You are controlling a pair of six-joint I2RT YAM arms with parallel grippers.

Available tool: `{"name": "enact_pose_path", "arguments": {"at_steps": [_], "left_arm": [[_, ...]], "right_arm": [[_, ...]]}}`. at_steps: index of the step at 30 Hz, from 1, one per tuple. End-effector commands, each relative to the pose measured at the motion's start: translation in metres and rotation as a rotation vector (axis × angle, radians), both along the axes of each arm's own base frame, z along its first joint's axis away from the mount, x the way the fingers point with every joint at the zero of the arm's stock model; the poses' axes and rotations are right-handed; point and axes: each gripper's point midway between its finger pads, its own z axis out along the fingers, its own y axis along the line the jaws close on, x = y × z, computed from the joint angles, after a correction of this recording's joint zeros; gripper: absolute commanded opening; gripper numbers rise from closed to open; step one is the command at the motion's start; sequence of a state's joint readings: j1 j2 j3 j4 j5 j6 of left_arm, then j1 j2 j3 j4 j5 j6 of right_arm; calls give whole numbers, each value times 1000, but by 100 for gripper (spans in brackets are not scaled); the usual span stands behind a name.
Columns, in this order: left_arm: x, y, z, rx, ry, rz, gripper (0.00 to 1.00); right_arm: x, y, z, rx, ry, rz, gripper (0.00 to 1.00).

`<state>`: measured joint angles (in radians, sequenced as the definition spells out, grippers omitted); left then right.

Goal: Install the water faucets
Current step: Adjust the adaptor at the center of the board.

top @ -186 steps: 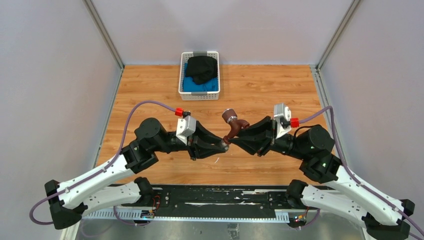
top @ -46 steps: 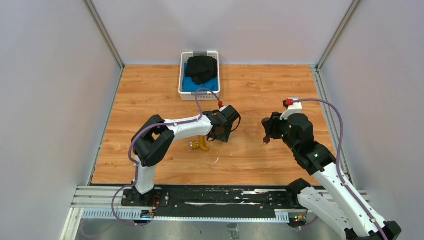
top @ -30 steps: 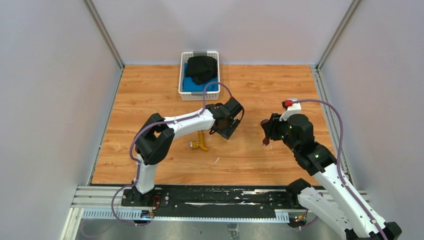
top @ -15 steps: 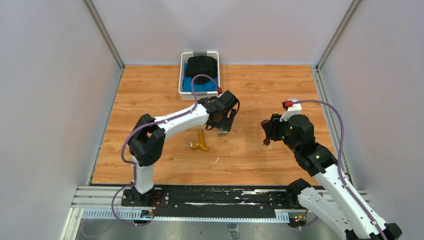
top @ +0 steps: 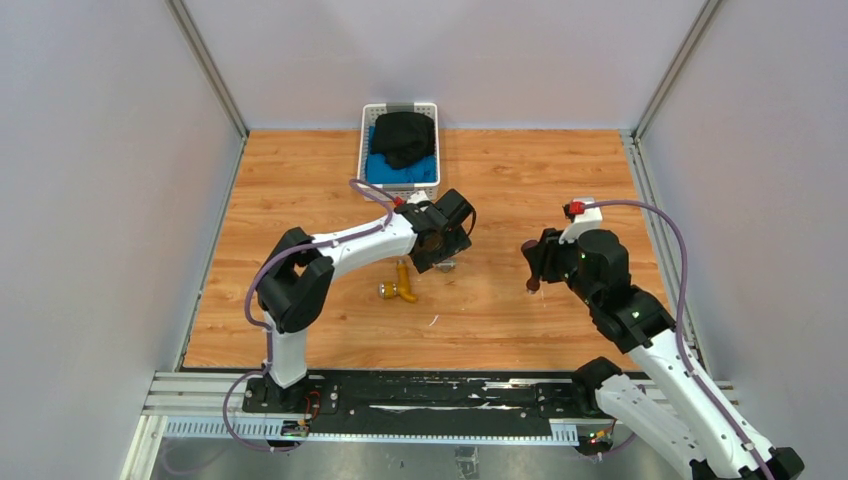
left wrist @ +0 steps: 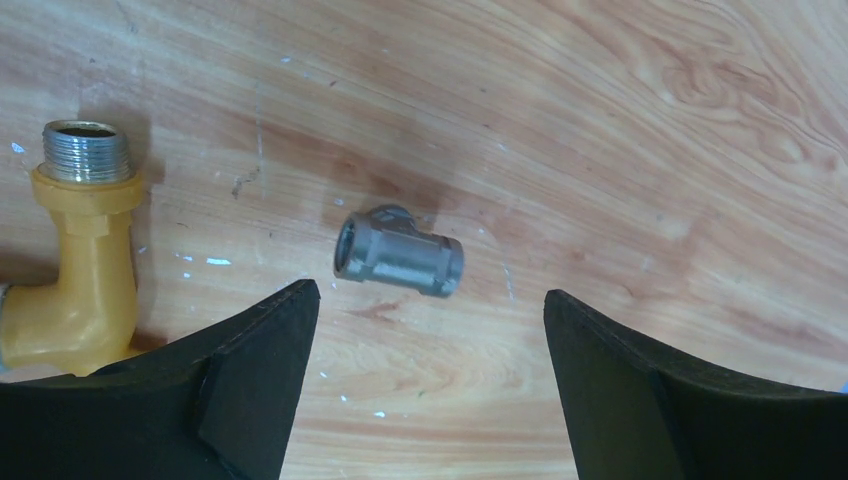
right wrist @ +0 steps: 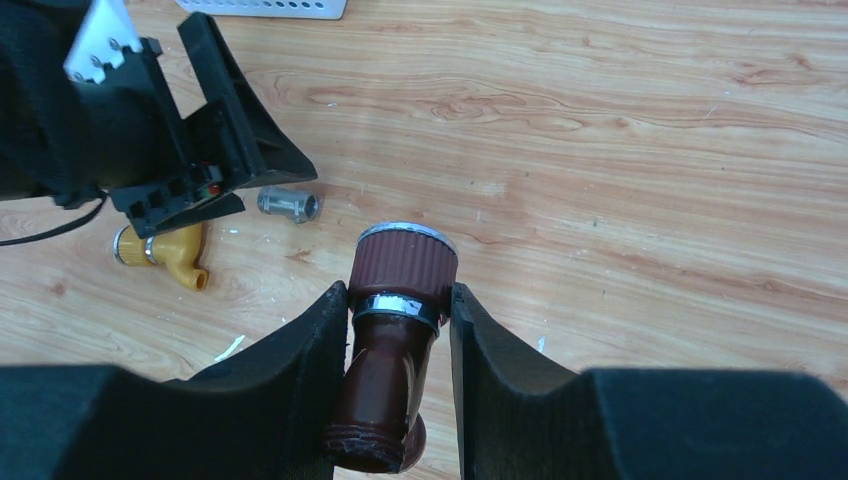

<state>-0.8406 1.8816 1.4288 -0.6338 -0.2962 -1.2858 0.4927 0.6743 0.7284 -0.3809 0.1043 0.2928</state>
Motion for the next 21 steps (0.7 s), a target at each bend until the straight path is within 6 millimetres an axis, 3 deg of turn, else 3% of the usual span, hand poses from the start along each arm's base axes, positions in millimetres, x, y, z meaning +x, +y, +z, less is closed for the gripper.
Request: {"name": "enact_pose_path", "arguments": {"at_steps": [1,4,7,17,21], "left_arm": [[10,8,-12,16,10,146,87],[8,14,-22,68,33,132,84],[4,15,-29,66,51,139,71],[7,12,-46,10,123,271,66],[14,24,-47,49,102,282,52]], "right_arm": [[-5,-5,7,-8,-13,5,0],[-7,-6,4,-8,-11,6,0],[-7,-6,2,-10,-6,9,0],[-10,-1,-1,5,7,34,0],[-13,-2,0,2,7,37,0]]}}
